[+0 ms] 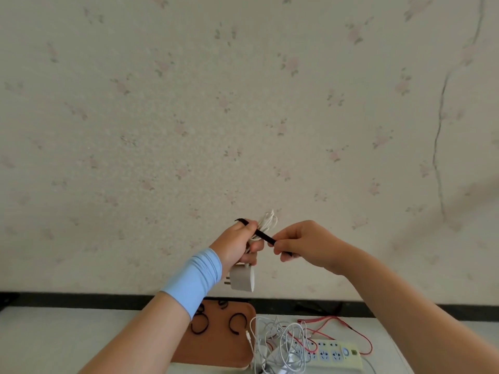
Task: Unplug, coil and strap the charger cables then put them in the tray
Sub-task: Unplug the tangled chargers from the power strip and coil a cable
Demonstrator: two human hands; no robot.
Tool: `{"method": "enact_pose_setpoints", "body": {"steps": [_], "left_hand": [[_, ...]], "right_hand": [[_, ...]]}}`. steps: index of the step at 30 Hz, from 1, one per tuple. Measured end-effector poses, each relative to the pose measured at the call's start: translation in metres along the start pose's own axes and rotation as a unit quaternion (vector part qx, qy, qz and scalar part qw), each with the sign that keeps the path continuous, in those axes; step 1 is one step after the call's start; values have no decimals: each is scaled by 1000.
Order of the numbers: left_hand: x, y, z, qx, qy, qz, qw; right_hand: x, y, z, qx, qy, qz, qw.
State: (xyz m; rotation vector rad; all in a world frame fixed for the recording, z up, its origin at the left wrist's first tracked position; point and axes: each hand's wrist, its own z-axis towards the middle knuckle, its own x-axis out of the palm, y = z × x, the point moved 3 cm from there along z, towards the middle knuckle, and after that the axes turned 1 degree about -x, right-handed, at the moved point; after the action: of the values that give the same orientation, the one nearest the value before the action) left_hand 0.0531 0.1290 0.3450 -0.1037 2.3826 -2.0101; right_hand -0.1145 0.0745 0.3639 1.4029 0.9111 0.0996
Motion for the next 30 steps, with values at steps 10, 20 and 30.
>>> {"method": "enact_pose_setpoints", "body": {"steps": [10,20,30], "left_hand": [[11,-7,-15,54,76,150,984],[3,-4,-9,69,-8,268,961],[5,0,-5,53,-59,354,932]], "right_hand": [[-12,2,-1,-58,-36,-144,987],[-1,0,1,-14,-44,63,997],[17,-6,6,18,-162,4,987]]}}
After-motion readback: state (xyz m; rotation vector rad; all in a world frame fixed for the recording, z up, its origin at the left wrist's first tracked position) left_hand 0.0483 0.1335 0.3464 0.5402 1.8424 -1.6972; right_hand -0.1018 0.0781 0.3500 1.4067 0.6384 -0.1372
